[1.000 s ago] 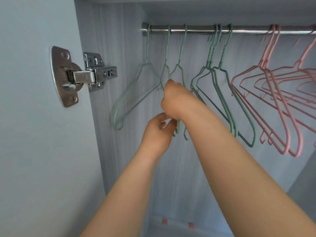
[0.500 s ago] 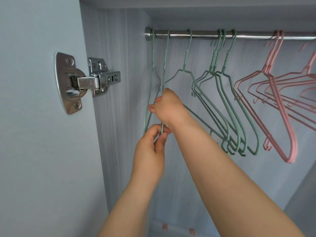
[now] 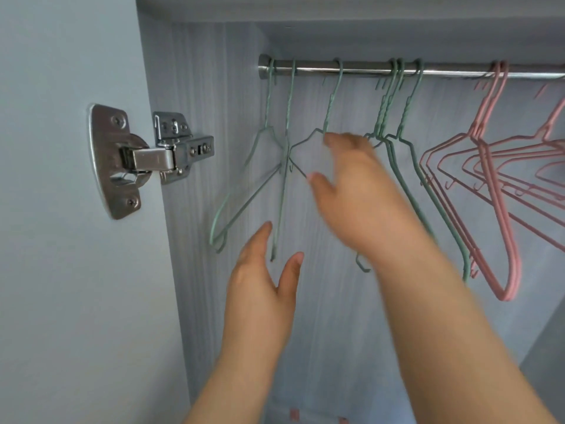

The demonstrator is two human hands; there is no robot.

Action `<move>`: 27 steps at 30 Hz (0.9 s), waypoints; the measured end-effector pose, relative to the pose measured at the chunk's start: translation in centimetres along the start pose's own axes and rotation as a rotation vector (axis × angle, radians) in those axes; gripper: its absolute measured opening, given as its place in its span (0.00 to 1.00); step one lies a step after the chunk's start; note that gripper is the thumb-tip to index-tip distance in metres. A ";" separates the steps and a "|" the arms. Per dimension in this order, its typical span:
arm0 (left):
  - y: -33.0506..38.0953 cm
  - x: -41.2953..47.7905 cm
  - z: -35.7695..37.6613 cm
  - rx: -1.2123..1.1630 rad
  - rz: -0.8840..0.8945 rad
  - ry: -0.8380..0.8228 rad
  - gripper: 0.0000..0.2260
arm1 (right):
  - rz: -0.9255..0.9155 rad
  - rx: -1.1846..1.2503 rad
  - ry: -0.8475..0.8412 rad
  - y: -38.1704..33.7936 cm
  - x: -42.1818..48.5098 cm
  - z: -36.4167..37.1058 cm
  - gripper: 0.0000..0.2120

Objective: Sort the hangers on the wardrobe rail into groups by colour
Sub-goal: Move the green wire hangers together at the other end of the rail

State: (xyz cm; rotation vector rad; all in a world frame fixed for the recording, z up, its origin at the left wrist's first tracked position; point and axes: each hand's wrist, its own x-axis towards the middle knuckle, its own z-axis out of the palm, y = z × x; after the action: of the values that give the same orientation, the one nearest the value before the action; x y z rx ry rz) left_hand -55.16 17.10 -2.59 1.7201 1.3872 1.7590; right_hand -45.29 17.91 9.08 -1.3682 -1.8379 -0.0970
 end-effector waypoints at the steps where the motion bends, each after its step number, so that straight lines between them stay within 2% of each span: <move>1: 0.7 -0.2 -0.3 0.043 0.069 0.098 0.24 | 0.015 -0.006 0.024 0.9 -0.4 -1.3 0.24; 2: 1.5 -0.5 -0.5 0.065 0.147 0.172 0.24 | 0.056 -0.016 0.000 1.7 -0.7 -2.2 0.24; 4: 3.1 -1.0 -0.2 0.021 0.252 0.185 0.23 | 0.140 -0.021 -0.100 2.9 -0.9 -2.9 0.25; 8: 5.2 -0.9 1.7 -0.106 0.142 -0.108 0.21 | 0.269 0.082 -0.235 3.8 -0.9 -1.3 0.26; 10: 4.9 -0.5 2.4 -0.064 0.131 -0.196 0.21 | 0.346 0.247 -0.225 4.4 -0.9 -0.3 0.26; 13: 4.5 -0.4 2.8 -0.021 0.119 -0.269 0.22 | 0.433 0.620 -0.155 4.5 -1.2 0.8 0.22; 17: 4.0 -0.9 2.9 -0.041 0.105 -0.216 0.23 | 0.470 0.758 -0.075 4.0 -1.3 2.1 0.20; 22: 3.4 -1.1 2.4 -0.115 0.086 -0.104 0.21 | 0.484 0.870 -0.064 3.0 -1.1 2.9 0.20; 27: 3.1 -1.2 1.8 -0.095 0.079 -0.027 0.20 | 0.459 0.890 -0.040 2.2 -0.7 4.0 0.16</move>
State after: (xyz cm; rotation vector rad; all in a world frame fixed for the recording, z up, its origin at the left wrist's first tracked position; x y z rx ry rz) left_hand -52.08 15.36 -1.22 1.7640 1.2193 1.8054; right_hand -45.72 20.28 5.13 -1.0788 -1.2707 0.8828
